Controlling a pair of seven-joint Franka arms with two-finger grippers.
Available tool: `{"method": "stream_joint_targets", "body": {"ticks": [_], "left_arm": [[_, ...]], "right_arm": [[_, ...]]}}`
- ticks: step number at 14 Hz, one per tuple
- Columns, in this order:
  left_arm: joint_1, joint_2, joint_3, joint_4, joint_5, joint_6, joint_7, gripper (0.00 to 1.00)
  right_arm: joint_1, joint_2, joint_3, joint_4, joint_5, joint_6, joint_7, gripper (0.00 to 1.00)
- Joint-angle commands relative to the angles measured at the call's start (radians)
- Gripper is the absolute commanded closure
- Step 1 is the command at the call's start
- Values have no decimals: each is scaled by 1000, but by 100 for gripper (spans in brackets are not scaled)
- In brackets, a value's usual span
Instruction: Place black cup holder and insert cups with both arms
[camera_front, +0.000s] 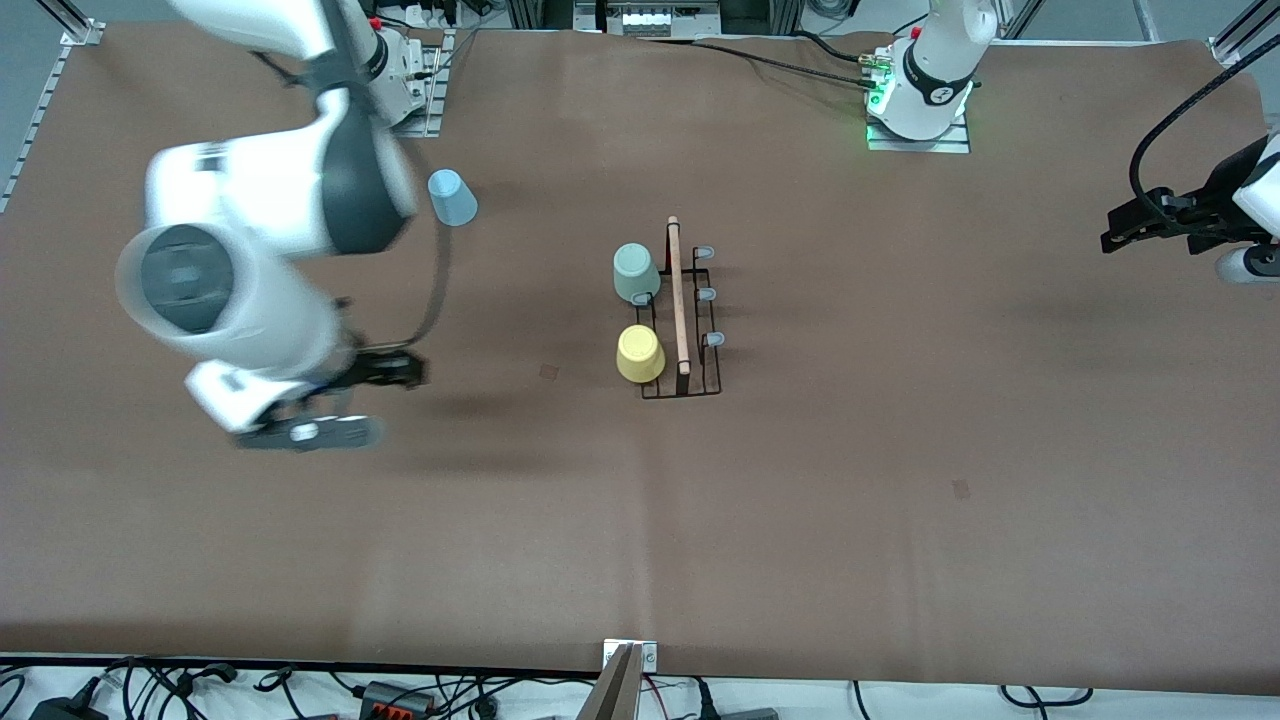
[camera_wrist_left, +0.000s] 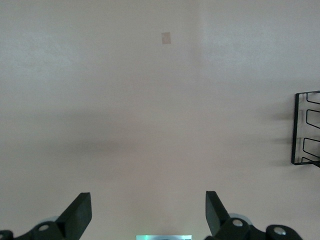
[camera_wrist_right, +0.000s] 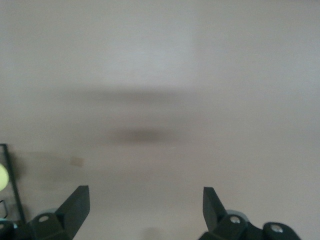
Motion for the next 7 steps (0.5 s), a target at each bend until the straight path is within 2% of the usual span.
{"method": "stream_joint_targets", "body": {"ticks": [1, 2, 4, 5, 7], "left_arm": [[3, 10, -2, 23, -13, -3, 18, 0], [3, 10, -2, 23, -13, -3, 18, 0], [3, 10, -2, 23, -13, -3, 18, 0], [3, 10, -4, 23, -13, -3, 18, 0], [3, 10, -2, 23, -13, -3, 18, 0]], "right_arm": [[-99, -52, 24, -9, 32, -3, -15, 0], [-162, -68, 51, -11, 35, -1, -11, 0], [-326, -135, 199, -38, 1, 0, 17, 0], [-389, -167, 244, -66, -58, 16, 17, 0], [-578, -261, 438, -133, -187, 28, 12, 0]]}}
